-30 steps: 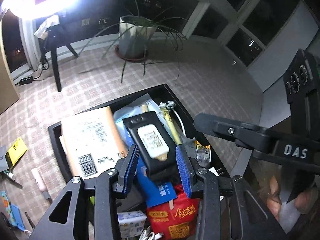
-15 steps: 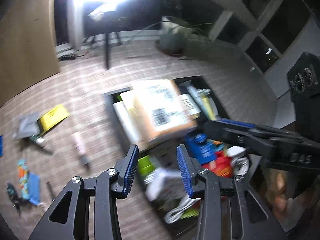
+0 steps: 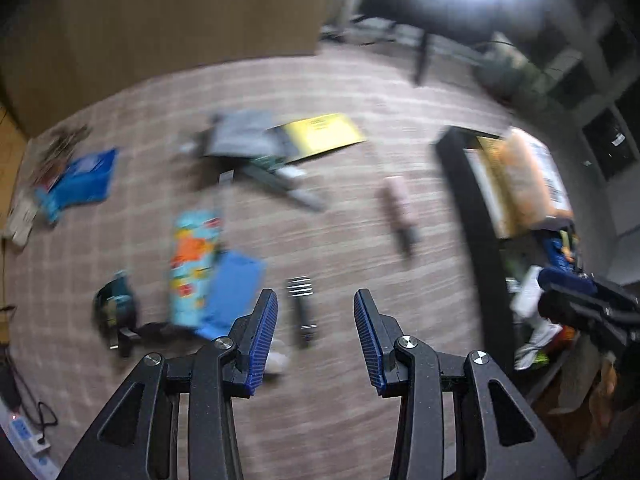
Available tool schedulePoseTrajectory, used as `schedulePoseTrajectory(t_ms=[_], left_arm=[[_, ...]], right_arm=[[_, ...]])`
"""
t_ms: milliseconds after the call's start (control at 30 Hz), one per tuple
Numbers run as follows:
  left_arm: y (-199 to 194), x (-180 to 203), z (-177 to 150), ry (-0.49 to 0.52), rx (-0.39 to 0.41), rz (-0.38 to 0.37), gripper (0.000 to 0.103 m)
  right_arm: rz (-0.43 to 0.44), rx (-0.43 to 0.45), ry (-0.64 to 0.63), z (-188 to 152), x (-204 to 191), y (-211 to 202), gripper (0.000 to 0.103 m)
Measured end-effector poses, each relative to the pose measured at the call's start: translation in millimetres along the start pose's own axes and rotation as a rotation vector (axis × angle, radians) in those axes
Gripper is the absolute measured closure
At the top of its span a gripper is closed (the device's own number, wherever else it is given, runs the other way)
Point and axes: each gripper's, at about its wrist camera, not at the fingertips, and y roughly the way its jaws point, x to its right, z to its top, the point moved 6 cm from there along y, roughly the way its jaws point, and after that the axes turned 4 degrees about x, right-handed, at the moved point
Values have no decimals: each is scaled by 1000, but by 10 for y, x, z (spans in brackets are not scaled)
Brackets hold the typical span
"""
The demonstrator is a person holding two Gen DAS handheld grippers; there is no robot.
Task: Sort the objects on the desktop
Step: 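Move both tools back over the white earbud and nail clipper, then grasp the white earbud with the left tool while the right tool grasps the nail clipper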
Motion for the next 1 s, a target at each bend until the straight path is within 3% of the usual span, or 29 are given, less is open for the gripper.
schedulePoseTrajectory(t_ms=[167,433,767,867,1000], left_arm=[[115,-450,-55,-27,-51,40,65],[344,-724,-108,-23,-120,58,67],[476,-774,-128,-2,-144,64,67],[413,-760,-111,16,-106,94,68],[298,-595,-112,52,-87,42,68]], right_arm=[[2,-53,-26,-108,-324,405,46],[-16,-133,-43,-249,-716,1070,46],[-51,-184,-29,-300,-836,1502,54],[-70,-192,-30,-290,-849,1565,54],[-93,-200,-41,-294,-858,1633,60]])
